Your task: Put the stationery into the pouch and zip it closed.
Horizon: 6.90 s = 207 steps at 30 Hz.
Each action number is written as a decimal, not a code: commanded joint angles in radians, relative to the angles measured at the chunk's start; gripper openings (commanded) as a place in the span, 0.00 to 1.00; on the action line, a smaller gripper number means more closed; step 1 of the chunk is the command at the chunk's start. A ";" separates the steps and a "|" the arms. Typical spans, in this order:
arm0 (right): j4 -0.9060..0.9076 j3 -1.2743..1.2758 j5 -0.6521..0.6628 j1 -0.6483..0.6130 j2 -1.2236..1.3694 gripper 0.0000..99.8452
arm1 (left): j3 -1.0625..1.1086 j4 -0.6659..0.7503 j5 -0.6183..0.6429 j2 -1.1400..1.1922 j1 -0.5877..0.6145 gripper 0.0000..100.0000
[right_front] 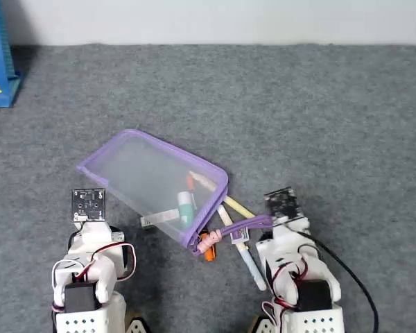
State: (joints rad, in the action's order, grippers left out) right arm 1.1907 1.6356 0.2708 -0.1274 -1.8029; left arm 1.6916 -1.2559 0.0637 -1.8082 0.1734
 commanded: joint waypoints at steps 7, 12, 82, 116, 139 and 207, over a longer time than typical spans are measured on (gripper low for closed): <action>-0.102 -0.158 0.126 0.004 -0.012 0.01 | -0.008 -0.005 -0.005 -0.011 0.006 0.01; -0.081 -0.252 0.120 -0.022 -0.008 0.01 | -0.008 -0.005 -0.005 -0.011 0.006 0.01; -0.154 -0.793 0.453 -0.642 1.428 0.16 | -0.008 -0.005 -0.005 -0.011 0.006 0.01; -0.174 -0.787 0.450 -0.708 1.445 0.05 | -0.008 -0.005 -0.005 -0.011 0.006 0.01; -0.168 -0.821 0.443 -0.707 1.587 0.01 | -0.008 -0.005 -0.005 -0.011 0.006 0.01; -0.041 -0.884 0.080 -0.750 0.676 0.01 | -0.568 -0.166 -0.003 -0.012 0.032 0.01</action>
State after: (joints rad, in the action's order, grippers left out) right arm 1.1799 0.8239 0.3813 -0.8761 -1.0971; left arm 1.2820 -1.3679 0.0637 -1.8082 0.2117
